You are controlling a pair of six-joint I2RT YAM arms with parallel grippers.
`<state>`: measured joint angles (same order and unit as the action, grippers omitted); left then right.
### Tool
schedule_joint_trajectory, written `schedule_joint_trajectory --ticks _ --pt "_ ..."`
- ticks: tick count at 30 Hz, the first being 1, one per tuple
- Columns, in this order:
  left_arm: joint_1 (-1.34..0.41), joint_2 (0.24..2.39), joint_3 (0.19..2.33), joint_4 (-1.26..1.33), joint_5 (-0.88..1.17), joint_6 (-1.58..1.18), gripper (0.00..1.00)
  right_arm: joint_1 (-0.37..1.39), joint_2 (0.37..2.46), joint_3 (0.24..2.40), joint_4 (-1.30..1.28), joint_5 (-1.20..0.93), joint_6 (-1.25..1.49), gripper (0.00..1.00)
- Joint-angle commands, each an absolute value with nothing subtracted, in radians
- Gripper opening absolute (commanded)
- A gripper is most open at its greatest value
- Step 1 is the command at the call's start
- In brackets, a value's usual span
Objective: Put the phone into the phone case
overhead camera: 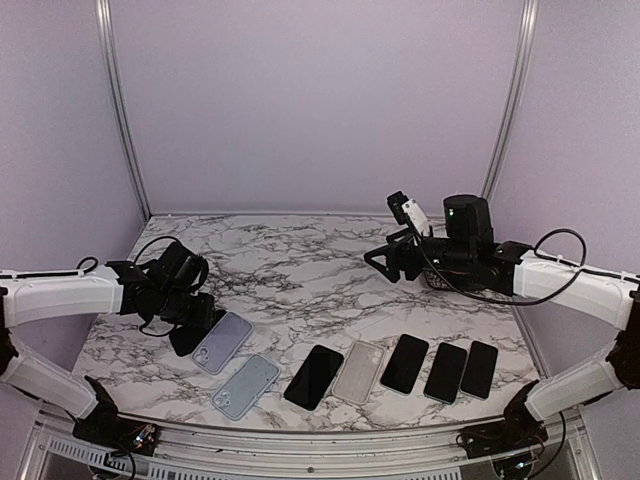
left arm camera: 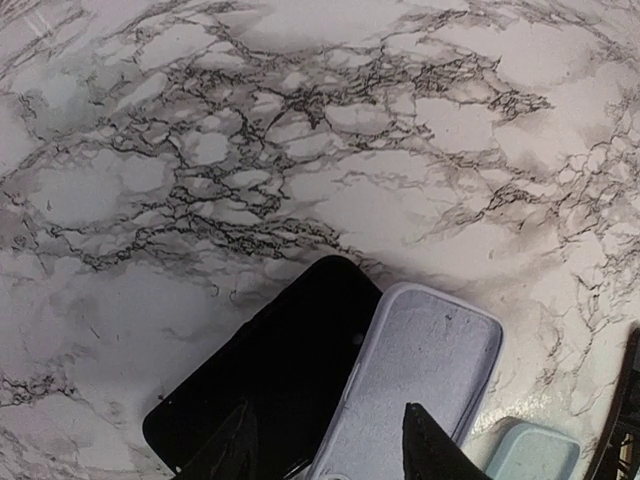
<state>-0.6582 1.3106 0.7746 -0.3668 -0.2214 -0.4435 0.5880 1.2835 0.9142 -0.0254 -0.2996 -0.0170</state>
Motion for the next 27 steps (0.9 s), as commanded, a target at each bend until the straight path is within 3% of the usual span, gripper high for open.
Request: schedule_joint_trajectory --ticks 1,6,11,18,23,27 --pt "-0.675 1.361 0.737 -0.433 -0.169 -0.478 0.5 0.605 1.314 0.968 -0.048 -0.257 -0.06 0.84" --pt "-0.674 1.395 0.706 -0.424 -0.154 -0.467 0.47 0.605 1.335 0.962 -0.046 -0.253 -0.056 0.84" --pt "-0.675 1.397 0.687 -0.379 -0.146 -0.418 0.26 0.607 1.35 0.955 -0.041 -0.242 -0.046 0.84" --pt "-0.675 1.451 0.69 -0.343 -0.132 -0.364 0.24 0.607 1.347 0.957 -0.05 -0.232 -0.046 0.84" --pt "-0.676 1.48 0.711 -0.336 -0.072 -0.333 0.0 0.609 1.344 0.963 -0.064 -0.235 -0.048 0.85" --pt "-0.707 1.456 0.725 -0.337 -0.016 -0.293 0.0 0.609 1.337 0.973 -0.08 -0.25 -0.046 0.85"
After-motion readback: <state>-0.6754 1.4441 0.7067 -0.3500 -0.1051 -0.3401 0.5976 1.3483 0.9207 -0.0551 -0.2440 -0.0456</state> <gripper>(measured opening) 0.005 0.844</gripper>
